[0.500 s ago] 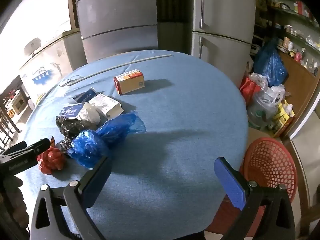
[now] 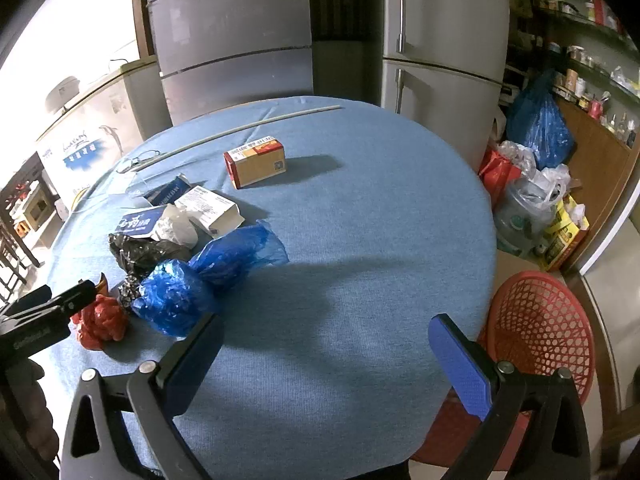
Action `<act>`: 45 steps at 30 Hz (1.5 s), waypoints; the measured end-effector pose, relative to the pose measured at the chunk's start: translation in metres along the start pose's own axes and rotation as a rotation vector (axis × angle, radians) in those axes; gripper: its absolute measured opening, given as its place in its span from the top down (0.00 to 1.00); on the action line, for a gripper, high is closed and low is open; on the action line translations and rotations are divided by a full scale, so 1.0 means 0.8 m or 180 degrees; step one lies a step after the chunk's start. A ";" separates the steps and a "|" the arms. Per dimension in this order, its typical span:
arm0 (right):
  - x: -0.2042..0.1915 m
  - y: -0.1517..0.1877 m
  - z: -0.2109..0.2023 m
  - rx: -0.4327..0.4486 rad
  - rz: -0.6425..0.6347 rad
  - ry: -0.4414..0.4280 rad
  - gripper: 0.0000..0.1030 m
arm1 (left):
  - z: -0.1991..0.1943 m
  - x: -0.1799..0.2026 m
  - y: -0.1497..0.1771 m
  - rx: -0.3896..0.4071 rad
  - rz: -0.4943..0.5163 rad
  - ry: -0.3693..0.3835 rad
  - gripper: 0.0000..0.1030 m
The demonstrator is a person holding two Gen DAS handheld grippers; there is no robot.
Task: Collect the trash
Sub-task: 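Move both tools toward the bags on the table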
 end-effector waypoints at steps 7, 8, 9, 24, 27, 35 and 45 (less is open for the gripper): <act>0.001 -0.001 -0.001 -0.0022 0.0014 -0.0021 0.00 | -0.001 -0.002 -0.002 0.0011 -0.0010 0.0025 0.00; 0.000 -0.001 0.000 -0.0021 0.0017 -0.0025 0.00 | -0.001 -0.003 -0.002 0.0012 -0.0013 0.0029 0.00; -0.001 -0.001 0.000 -0.0020 0.0013 -0.0028 0.00 | -0.002 -0.003 -0.002 0.0013 -0.0014 0.0034 0.00; -0.008 -0.003 0.003 0.0008 0.0014 -0.0093 0.00 | -0.019 -0.002 -0.006 0.0102 0.0004 0.0137 0.00; -0.011 -0.005 0.003 0.0013 0.0041 -0.0148 0.00 | -0.024 -0.002 -0.008 0.0135 0.0010 0.0148 0.00; -0.025 -0.010 0.006 0.0032 -0.0019 -0.0245 0.00 | -0.027 -0.021 -0.005 0.0165 -0.0044 0.0084 0.00; -0.043 -0.014 0.015 -0.0067 -0.0097 -0.0274 0.00 | -0.021 -0.040 0.001 0.0135 -0.0083 0.0027 0.00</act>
Point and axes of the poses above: each gripper's, at about its wrist camera, not at the fingertips, and z roughly the way its jaws point, x to its right, y to its underside, the point moved 10 cm from there along z, roughly the way its jaws point, and after that the axes turned 2 degrees about -z, right-handed, at the moved point
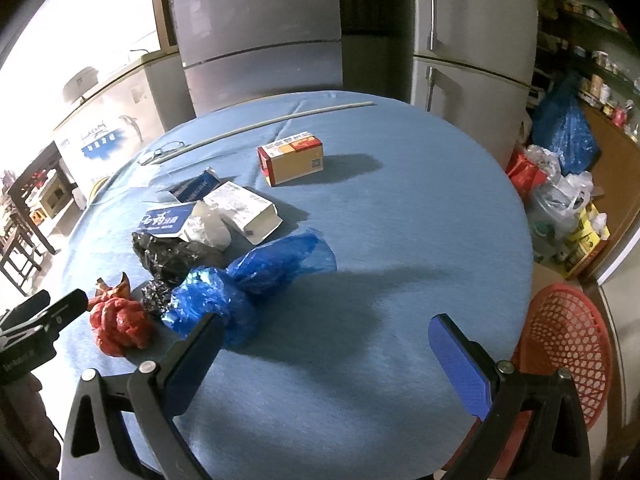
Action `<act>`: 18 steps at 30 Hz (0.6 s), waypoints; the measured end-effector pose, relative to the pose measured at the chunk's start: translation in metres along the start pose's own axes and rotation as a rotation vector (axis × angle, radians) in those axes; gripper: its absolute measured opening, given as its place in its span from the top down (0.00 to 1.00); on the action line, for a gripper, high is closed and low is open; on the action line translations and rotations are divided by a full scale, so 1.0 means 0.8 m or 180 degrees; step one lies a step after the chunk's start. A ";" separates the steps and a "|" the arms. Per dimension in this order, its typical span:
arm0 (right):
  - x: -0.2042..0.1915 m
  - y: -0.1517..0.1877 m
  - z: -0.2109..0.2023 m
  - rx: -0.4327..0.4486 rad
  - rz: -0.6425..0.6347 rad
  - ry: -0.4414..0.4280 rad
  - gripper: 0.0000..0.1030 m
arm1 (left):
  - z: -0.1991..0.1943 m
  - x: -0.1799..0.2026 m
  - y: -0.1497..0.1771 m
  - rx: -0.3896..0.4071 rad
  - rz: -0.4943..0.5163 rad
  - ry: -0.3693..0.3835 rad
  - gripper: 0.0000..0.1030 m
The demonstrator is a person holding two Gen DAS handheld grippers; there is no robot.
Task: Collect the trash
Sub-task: 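Move both tools toward the bags on the table, then grasp the red plastic bag with the left tool while the right tool grasps the blue bag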
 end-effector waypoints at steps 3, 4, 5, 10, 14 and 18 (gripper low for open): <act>-0.001 -0.003 0.003 -0.0017 0.0041 -0.0047 0.00 | 0.002 -0.008 0.002 -0.0001 0.0004 -0.0053 0.00; -0.002 -0.004 0.004 -0.0023 0.0055 -0.0062 0.00 | 0.003 -0.012 0.004 -0.0010 -0.0004 -0.0072 0.00; -0.004 -0.005 0.006 -0.0035 0.0079 -0.0096 0.00 | 0.004 -0.017 0.006 -0.0023 -0.0019 -0.0089 0.00; -0.028 -0.008 0.032 -0.0144 0.0173 -0.0367 0.00 | 0.012 -0.027 0.021 -0.0122 -0.0041 -0.0090 0.00; -0.050 -0.010 0.060 -0.0263 0.0277 -0.0535 0.00 | 0.020 -0.025 0.028 -0.0184 -0.0009 -0.0077 0.00; -0.065 -0.009 0.090 -0.0442 0.0390 -0.0631 0.00 | 0.033 -0.019 0.027 -0.0233 0.0014 -0.0071 0.00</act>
Point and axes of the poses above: each gripper's, at about its wrist camera, not at the fingertips, and z roughly the way its jaws point, x to its right, y to its underside, the point moved 10 cm from there along z, roughly the way its jaws point, and after that the axes turned 2 degrees about -z, right-handed, at the moved point
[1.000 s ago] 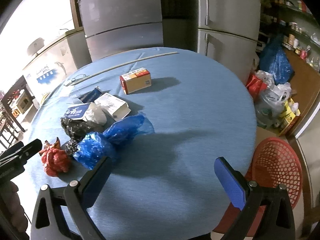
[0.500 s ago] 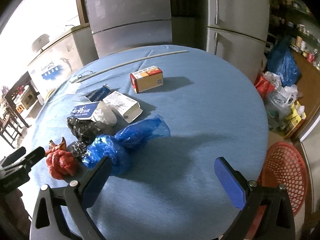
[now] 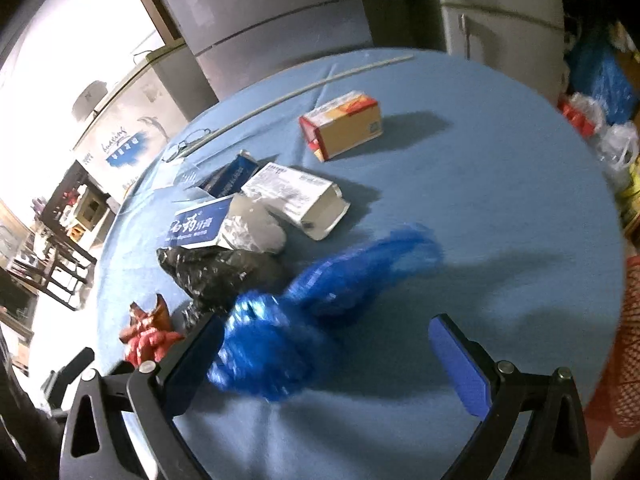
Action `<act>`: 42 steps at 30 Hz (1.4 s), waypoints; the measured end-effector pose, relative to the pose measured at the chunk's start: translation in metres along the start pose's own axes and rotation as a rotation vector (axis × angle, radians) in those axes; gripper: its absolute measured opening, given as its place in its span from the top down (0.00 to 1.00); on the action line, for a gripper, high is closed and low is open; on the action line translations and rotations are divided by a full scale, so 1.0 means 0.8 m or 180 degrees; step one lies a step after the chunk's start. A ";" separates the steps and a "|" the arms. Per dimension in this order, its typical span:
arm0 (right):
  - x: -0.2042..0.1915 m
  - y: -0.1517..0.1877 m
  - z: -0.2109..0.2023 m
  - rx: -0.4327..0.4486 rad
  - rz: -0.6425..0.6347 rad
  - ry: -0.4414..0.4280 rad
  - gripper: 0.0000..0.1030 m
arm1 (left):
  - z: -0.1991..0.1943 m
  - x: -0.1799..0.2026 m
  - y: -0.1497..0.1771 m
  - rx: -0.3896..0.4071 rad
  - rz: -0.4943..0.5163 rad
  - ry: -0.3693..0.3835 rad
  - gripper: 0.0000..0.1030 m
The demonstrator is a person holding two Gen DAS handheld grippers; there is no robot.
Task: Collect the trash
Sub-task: 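Grasp the red plastic bag with the left tool while the right tool grasps the blue bag, then carry both bags to the red basket and drop them in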
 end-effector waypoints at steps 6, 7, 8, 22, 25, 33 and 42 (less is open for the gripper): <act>-0.005 0.004 0.030 -0.0140 0.0129 -0.0226 0.32 | 0.028 0.019 0.000 -0.0108 0.0066 0.0074 0.00; -0.008 0.005 0.030 -0.0153 0.0112 -0.0280 0.35 | 0.031 0.021 0.000 -0.0130 0.0031 0.0130 0.00; -0.009 0.006 0.029 -0.0164 0.0115 -0.0339 0.38 | 0.033 0.022 0.000 -0.0135 0.0017 0.0157 0.00; 0.036 0.009 -0.014 -0.0020 0.0325 -0.0406 0.39 | 0.032 0.039 -0.001 -0.0188 -0.0086 0.0602 0.30; 0.041 0.009 -0.021 0.0030 0.0305 -0.0410 0.39 | 0.021 0.045 -0.007 -0.0149 -0.0051 0.0608 0.50; 0.055 0.015 -0.017 -0.0013 0.0367 -0.0447 0.39 | 0.028 0.045 -0.002 -0.0275 -0.0022 0.0478 0.32; 0.070 0.017 -0.027 0.0047 0.0441 -0.0480 0.39 | 0.024 0.084 0.003 -0.0310 0.0172 0.0580 0.59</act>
Point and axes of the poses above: each gripper's, at about its wrist camera, not at the fingertips, and z roughly the way its jaws point, x to its right, y to its underside, the point moved 10 cm from there along z, roughly the way its jaws point, and after that the axes turned 2 degrees about -z, right-handed, at the moved point
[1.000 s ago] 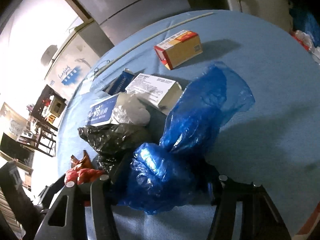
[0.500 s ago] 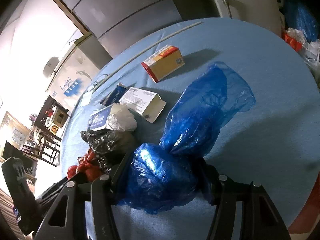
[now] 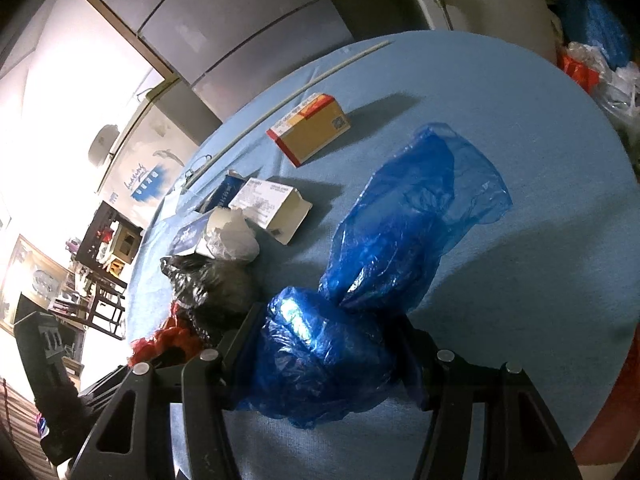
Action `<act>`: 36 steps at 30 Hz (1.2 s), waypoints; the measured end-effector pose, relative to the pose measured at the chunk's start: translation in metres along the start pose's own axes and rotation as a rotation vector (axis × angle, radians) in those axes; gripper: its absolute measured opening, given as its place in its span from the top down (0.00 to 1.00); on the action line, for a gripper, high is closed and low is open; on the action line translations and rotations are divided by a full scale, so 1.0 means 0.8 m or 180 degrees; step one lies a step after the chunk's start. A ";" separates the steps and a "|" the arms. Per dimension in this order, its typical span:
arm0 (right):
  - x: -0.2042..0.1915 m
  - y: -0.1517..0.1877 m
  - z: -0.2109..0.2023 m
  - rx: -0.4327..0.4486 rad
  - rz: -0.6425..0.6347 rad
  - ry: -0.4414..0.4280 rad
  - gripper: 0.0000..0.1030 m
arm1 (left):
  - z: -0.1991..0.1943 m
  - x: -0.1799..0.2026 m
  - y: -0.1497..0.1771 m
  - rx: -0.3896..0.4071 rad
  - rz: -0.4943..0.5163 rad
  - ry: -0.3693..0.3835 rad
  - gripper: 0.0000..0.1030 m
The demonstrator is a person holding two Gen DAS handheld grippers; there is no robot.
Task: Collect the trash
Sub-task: 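Carry both bags to the red basket and drop them in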
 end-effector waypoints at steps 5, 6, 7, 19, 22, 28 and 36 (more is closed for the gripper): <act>0.015 -0.002 -0.012 0.0072 0.0084 0.0007 0.39 | -0.028 0.018 -0.007 0.0126 0.0049 0.0057 0.59; 0.018 -0.003 -0.015 0.0090 0.0104 0.0008 0.39 | -0.035 0.021 -0.010 0.0165 0.0064 0.0057 0.59; 0.021 -0.004 -0.018 0.0112 0.0122 0.0007 0.39 | -0.040 0.024 -0.012 0.0197 0.0085 0.0052 0.59; 0.081 -0.020 -0.087 0.0503 0.0271 0.0175 0.39 | -0.074 0.138 -0.059 0.0490 0.0605 0.0402 0.59; 0.122 -0.018 -0.116 0.0631 0.0432 0.0345 0.39 | -0.063 0.178 -0.061 0.0454 0.0731 0.0551 0.59; 0.224 -0.002 -0.176 0.0837 0.0828 0.0762 0.39 | -0.041 0.277 -0.051 0.0336 0.1074 0.0889 0.59; 0.350 0.028 -0.236 0.0934 0.1288 0.1305 0.39 | -0.024 0.398 -0.024 0.0167 0.1462 0.1225 0.59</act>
Point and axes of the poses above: each gripper's, at about its wrist camera, not at the fingertips, and z roughly the way its jaws point, x to its right, y to its underside, the point moved 10 cm from there along z, roughly the way its jaws point, and after that the axes turned 2 degrees about -z, right-handed, at the moved point
